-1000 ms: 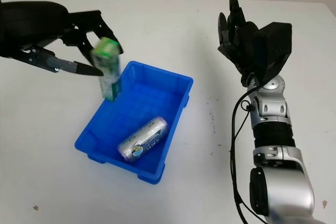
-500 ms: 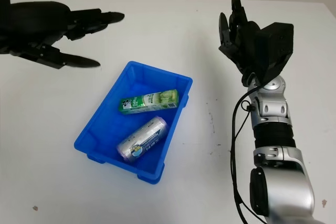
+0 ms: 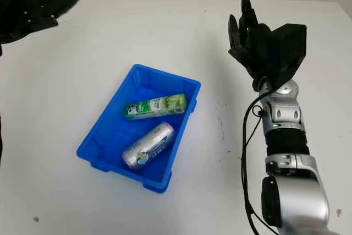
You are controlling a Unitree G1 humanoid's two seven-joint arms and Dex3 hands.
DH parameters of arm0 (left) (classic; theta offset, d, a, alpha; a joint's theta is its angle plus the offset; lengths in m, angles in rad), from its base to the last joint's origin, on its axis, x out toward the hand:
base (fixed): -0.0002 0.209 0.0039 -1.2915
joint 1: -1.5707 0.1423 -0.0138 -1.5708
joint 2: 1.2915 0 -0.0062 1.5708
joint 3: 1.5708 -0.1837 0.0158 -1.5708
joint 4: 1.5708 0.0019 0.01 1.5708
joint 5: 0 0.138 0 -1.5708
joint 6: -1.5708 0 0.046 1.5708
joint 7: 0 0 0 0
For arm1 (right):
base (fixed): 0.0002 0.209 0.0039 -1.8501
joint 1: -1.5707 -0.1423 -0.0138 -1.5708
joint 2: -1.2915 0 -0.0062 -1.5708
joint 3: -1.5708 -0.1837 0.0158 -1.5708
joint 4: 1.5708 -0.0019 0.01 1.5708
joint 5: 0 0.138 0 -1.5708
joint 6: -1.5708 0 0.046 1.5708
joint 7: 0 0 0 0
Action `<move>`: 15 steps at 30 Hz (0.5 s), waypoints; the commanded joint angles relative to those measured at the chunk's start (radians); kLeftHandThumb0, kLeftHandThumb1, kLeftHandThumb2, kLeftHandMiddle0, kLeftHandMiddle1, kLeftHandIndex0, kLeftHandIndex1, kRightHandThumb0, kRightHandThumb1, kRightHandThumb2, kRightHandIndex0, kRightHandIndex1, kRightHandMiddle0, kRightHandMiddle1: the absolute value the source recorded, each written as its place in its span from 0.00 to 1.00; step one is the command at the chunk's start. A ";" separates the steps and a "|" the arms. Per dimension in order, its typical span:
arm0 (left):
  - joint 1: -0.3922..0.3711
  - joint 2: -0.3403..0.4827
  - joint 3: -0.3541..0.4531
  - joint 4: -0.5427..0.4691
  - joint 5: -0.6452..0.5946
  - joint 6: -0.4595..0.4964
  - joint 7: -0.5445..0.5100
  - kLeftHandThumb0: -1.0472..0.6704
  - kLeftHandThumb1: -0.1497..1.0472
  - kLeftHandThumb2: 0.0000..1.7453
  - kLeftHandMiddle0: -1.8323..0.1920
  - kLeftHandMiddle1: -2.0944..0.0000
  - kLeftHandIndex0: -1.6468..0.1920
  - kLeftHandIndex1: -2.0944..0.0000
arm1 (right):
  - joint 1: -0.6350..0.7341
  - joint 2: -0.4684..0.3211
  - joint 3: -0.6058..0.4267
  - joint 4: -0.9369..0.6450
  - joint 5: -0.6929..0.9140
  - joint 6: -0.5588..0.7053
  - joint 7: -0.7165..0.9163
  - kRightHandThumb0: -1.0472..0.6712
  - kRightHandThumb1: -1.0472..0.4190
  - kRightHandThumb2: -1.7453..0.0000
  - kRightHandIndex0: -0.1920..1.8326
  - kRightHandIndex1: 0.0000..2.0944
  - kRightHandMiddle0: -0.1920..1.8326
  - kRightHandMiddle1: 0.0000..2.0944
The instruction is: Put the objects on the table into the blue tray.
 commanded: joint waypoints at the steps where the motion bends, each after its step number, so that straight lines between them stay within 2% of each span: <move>1: 0.040 -0.035 0.029 0.060 -0.016 -0.068 0.032 0.17 1.00 0.36 1.00 1.00 1.00 1.00 | -0.002 0.008 -0.002 -0.023 0.009 0.011 -0.004 0.20 0.00 0.54 0.00 0.00 0.00 0.00; 5: 0.074 -0.092 0.009 0.181 -0.015 -0.194 0.070 0.15 1.00 0.39 1.00 1.00 1.00 1.00 | -0.004 0.024 -0.005 -0.021 0.022 -0.003 0.002 0.18 0.00 0.53 0.00 0.00 0.00 0.00; 8: 0.076 -0.105 -0.010 0.258 -0.004 -0.265 0.078 0.17 1.00 0.42 1.00 1.00 1.00 1.00 | -0.004 0.029 -0.003 -0.013 0.025 -0.019 0.010 0.17 0.00 0.52 0.00 0.00 0.00 0.00; 15: 0.055 -0.114 -0.039 0.406 0.001 -0.332 0.067 0.16 1.00 0.41 1.00 1.00 1.00 1.00 | 0.014 0.040 -0.002 -0.037 0.034 -0.002 0.014 0.17 0.00 0.52 0.00 0.00 0.00 0.00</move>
